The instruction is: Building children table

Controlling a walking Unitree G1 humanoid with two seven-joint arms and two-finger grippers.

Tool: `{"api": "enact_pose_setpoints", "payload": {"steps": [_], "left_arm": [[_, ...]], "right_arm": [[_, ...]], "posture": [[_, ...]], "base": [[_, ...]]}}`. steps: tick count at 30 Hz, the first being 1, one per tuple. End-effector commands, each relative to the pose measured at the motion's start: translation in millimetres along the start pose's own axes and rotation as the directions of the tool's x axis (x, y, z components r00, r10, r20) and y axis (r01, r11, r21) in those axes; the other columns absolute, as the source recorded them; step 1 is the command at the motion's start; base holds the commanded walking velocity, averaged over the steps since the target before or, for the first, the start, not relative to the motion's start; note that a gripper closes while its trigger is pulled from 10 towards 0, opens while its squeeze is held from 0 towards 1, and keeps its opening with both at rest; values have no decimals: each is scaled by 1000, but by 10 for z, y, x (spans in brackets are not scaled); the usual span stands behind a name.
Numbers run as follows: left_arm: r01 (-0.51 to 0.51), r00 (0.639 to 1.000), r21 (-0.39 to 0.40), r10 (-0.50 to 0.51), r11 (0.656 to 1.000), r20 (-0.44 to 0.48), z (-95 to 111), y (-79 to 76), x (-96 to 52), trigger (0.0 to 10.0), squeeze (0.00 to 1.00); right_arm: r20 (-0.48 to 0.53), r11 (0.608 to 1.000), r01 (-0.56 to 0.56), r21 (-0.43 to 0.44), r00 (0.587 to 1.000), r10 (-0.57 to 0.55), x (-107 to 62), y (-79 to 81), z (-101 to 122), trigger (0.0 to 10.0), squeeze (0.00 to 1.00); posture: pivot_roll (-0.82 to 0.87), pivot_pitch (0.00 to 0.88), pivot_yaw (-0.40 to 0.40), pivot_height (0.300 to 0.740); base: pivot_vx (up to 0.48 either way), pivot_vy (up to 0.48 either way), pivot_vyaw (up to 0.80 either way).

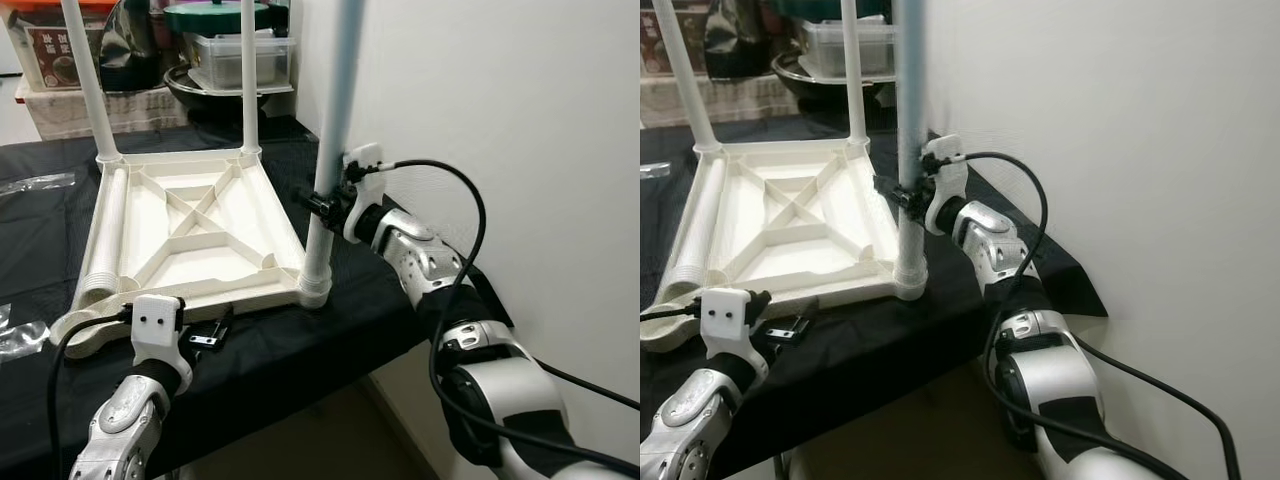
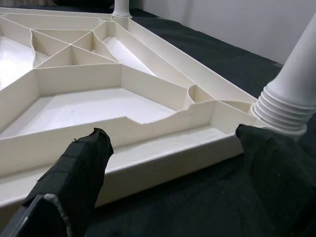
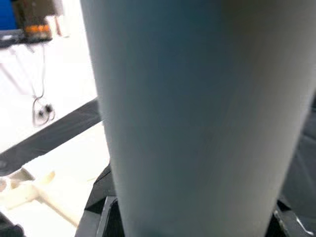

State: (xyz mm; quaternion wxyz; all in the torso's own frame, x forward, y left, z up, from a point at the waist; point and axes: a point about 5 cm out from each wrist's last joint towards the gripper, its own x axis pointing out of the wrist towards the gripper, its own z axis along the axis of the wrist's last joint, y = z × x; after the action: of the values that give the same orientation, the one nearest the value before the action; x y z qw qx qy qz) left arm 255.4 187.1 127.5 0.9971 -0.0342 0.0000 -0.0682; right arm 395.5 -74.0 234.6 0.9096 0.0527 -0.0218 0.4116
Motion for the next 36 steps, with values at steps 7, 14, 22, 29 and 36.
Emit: {"api": "enact_pose_setpoints", "payload": {"steps": [7, 14, 22, 29, 36], "left_arm": [[7, 1000, 13, -7, 1000, -18, -35, 8, -11, 10000, 0], [5, 1000, 10, -5, 1000, -21, -43, -3, -13, 10000, 0], [-9, 1000, 18, 10, 1000, -19, -29, 24, 6, 10000, 0], [-24, 999, 18, 24, 1000, -22, -47, 32, -5, 10000, 0], [-21, 999, 18, 21, 1000, -24, -49, 28, 0, 10000, 0]], "right_arm": [[-150, 974, 214, 79, 968, -201, -46, -138, -328, 0, 0], [-267, 569, 823, -1, 548, -793, -240, -229, -776, 0, 0], [-296, 478, 878, -8, 455, -840, -172, -16, -938, 0, 0], [-290, 465, 885, 4, 446, -847, -115, -19, -851, 0, 0], [-254, 442, 897, 7, 429, -867, -49, 34, -706, 6980, 0]], "posture": [[86, 0, -113, 740], [80, 0, -109, 740], [87, 0, -124, 740], [83, 0, -125, 740], [75, 0, -120, 740]], "base": [[0, 0, 0], [0, 0, 0], [0, 0, 0], [0, 0, 0], [0, 0, 0]]}}
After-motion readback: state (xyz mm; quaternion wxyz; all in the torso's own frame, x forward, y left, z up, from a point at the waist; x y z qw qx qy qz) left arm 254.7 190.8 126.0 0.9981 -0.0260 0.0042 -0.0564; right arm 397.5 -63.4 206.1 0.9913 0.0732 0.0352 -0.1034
